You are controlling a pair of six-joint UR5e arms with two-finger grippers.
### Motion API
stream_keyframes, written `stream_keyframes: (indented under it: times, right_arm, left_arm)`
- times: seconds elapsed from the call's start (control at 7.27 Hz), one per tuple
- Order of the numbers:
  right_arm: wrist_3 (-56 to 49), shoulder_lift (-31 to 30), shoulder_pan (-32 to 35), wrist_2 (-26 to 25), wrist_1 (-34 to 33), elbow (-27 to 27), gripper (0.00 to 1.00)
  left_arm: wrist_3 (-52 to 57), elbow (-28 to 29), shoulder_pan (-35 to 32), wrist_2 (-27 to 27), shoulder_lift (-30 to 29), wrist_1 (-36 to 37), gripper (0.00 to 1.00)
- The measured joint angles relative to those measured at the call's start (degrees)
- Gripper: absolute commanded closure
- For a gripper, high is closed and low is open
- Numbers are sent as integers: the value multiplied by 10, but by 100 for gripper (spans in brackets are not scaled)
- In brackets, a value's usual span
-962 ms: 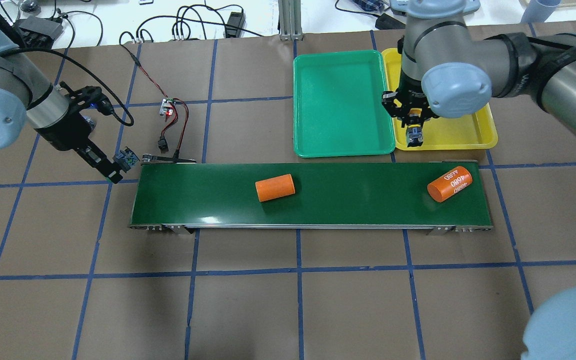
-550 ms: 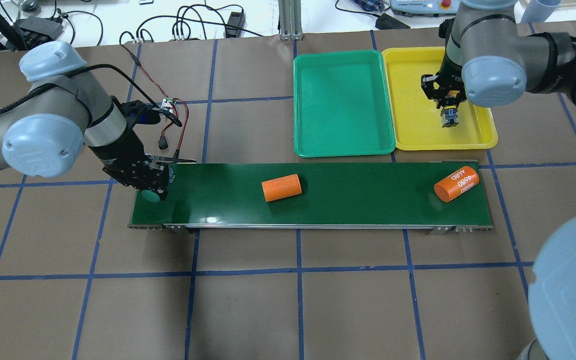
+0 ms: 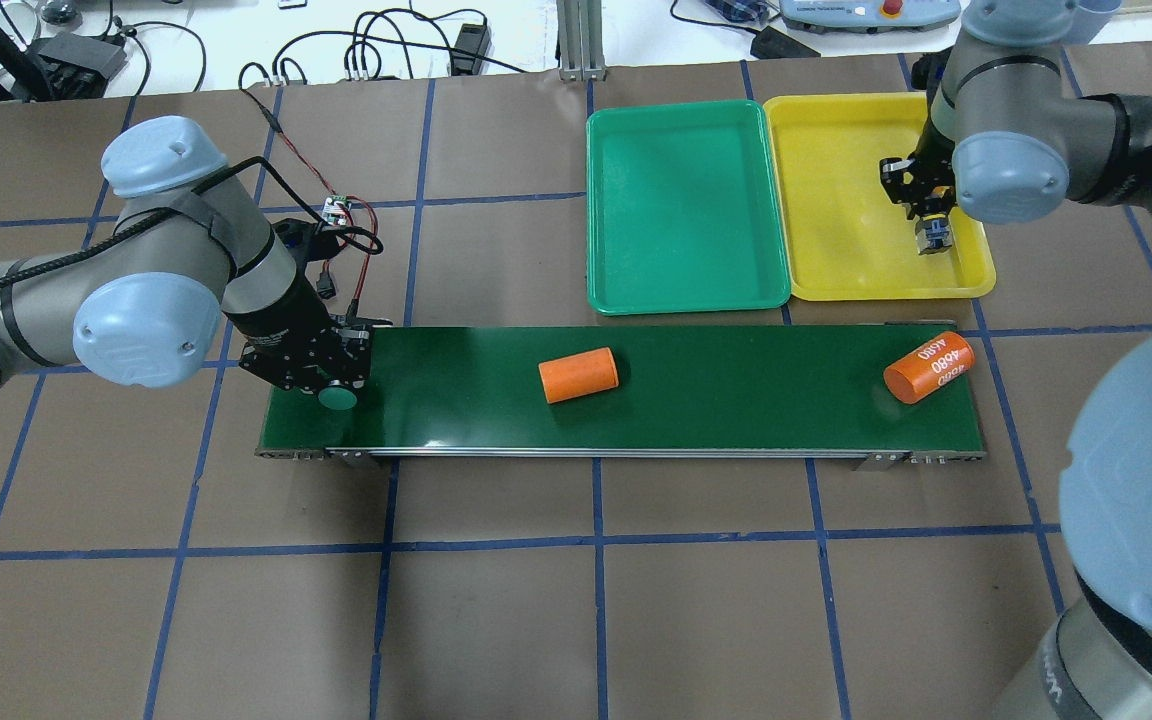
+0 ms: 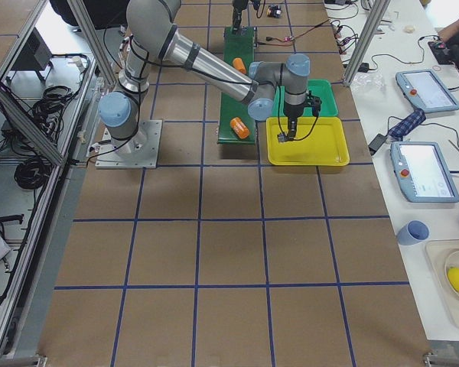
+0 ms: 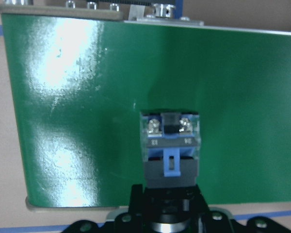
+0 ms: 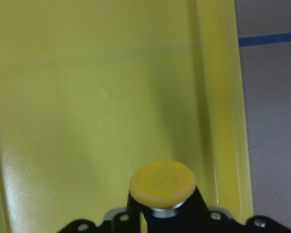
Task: Sort buttons by color to trays
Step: 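Release yellow-topped button into yellow tray while left releases its button on belt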
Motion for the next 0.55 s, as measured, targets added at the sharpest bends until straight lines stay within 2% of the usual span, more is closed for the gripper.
stream_keyframes:
  times: [0.14, 0.28, 0.41, 0.55]
  right_arm:
    - [-8, 4, -9, 2, -4, 0, 100]
    - [-12, 6, -13, 1, -5, -1, 100]
    - [-13, 7, -15, 1, -9, -3, 100]
    - [-13, 10, -15, 2, -13, -6, 86]
  left_arm:
    - [0, -2, 0, -1, -5, 14, 18]
    - [0, -4, 0, -2, -9, 20, 4]
    - [0, -6, 0, -2, -13, 23, 0]
    - [-1, -4, 0, -3, -17, 24, 0]
